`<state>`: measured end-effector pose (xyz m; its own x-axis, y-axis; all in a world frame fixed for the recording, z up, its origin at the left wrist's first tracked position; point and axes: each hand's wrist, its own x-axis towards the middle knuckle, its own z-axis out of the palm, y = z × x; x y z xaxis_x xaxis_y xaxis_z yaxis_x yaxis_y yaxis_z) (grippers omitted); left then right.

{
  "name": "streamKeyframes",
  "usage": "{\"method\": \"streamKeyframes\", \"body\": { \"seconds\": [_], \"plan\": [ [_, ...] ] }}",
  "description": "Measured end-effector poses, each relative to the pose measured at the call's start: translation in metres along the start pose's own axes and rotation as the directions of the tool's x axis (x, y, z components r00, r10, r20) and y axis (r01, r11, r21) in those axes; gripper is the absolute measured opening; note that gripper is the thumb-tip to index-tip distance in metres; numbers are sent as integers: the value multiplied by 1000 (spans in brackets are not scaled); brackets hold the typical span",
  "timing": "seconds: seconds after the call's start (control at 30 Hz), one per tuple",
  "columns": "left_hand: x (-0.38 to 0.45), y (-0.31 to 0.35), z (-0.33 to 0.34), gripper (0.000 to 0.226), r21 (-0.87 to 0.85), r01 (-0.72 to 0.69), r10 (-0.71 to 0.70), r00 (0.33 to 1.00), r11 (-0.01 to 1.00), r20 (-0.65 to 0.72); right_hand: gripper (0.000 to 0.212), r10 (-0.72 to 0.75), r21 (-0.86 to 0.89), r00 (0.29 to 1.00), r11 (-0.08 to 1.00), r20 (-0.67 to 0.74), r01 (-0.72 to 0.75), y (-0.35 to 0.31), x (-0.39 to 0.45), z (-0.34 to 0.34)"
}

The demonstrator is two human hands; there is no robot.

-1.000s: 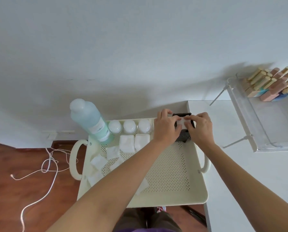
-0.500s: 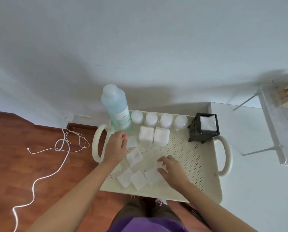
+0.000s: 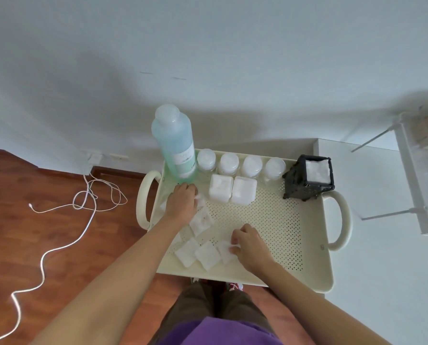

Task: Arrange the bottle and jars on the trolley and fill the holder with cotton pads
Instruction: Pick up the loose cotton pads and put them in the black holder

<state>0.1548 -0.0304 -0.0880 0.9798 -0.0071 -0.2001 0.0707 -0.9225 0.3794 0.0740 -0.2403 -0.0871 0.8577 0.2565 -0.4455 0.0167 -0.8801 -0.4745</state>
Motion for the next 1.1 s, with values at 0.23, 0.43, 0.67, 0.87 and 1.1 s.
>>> {"method": "streamKeyframes", "body": {
  "seconds": [0.23,0.43,0.67,0.87,1.1],
  "plan": [
    [-20,10,-26,12,-227,21,-29,999,974,-32,14,119,273,983,959,-139,-78,3,-9,-35],
    [-34,34,-68,16,-310,-35,29,999,950,-25,22,182,475,940,880,-290,-24,13,-32,-102],
    [-19,137,-102,4,-631,-145,209,978,762,27,9,387,629,767,777,-513,29,43,-58,-169],
    [15,222,-75,13,-818,-101,300,950,566,90,11,461,645,652,762,-602,58,72,-69,-204],
    [36,253,-21,21,-620,-146,164,986,771,-29,13,503,691,599,713,-623,120,92,-58,-226]
  ]
}}
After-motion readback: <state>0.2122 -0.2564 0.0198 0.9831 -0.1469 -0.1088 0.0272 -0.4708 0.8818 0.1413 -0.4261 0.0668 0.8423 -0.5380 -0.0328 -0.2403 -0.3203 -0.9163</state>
